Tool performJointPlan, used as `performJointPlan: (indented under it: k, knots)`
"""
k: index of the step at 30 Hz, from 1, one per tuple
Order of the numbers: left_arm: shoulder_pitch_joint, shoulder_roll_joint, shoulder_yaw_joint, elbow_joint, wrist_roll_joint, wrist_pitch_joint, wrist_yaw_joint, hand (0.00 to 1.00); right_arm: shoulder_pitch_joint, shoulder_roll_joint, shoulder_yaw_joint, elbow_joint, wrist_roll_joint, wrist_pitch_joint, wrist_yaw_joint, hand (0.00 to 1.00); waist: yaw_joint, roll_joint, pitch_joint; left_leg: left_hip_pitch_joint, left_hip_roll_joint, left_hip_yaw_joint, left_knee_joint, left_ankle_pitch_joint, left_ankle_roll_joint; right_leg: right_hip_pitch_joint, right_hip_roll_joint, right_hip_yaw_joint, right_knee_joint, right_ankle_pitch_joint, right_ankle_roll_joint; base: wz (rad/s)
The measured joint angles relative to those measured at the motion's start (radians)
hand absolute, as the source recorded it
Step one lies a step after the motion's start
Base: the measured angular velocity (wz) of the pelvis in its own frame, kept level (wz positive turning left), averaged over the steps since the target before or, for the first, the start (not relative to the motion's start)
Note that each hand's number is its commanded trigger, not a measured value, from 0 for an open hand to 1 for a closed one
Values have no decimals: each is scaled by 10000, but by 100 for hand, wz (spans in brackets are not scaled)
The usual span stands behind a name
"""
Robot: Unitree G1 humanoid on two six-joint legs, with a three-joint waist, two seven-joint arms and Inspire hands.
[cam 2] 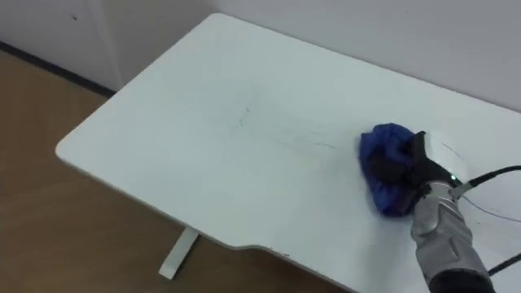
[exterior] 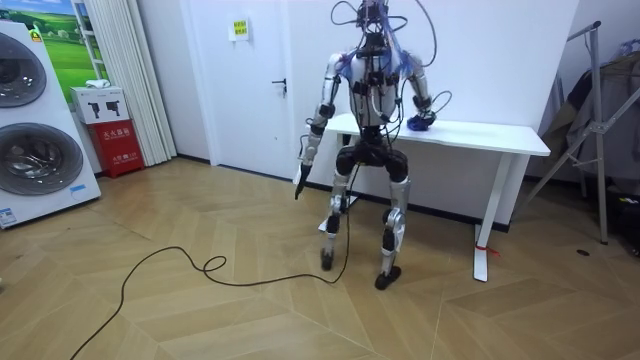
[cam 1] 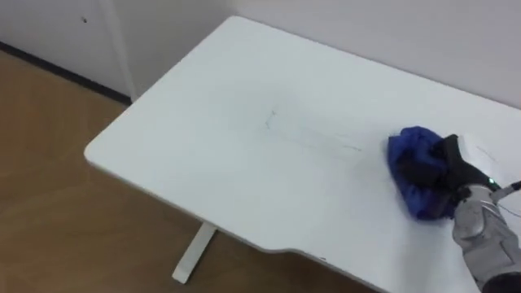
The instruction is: Wipe table
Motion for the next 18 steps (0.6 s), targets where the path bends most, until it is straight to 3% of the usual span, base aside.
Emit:
performJointPlan:
  k: [2,3,5,7,10,12,14,18]
  knots:
    - [-215,-64,-59,-92,-201,-10,-30,0,-492,114,463,-32,-168,196,21,100,489,138,-22,44,-780,104,-519,-184,339,-386,116,673,29,102,-70,-102]
    - [-175,-91,-60,-178,-224,-7,5,0,-806,267,820,-58,-251,224,26,100,728,192,-77,282,-840,165,-843,-125,305,-671,255,1006,-24,208,-89,-111]
    - [-262,-117,-53,-240,-455,2,11,0,-919,486,1220,-288,-420,186,42,100,853,187,-76,538,-851,407,-1397,80,281,-620,372,1152,-474,461,-77,-53]
    - [-241,-155,-60,-344,-517,80,20,0,-909,584,1313,-289,-433,63,2,100,725,55,-105,720,-933,430,-1860,249,266,-502,385,1131,-718,562,-55,0]
    - [-45,-199,-12,-377,-841,156,63,0,-432,491,1238,-185,-83,-447,-373,100,236,-101,-123,897,-1049,72,-2171,331,243,-40,387,677,-1159,598,-23,41]
    - [131,-212,178,-462,-857,152,154,0,417,507,700,-159,419,-1109,-927,100,-172,-257,-139,909,-1186,-417,-2210,335,236,400,379,174,-1516,584,38,65]
    - [270,-248,499,-524,-846,150,264,0,923,519,75,-77,650,-1438,-1225,100,-365,-340,-140,961,-1277,-577,-2271,338,238,672,365,-82,-1763,612,90,42]
    - [697,-217,1164,-986,-801,141,420,0,1522,494,-1455,596,967,-1603,-1870,100,-743,-424,-176,1085,-1410,-676,-2271,307,287,946,284,-224,-1917,677,203,15]
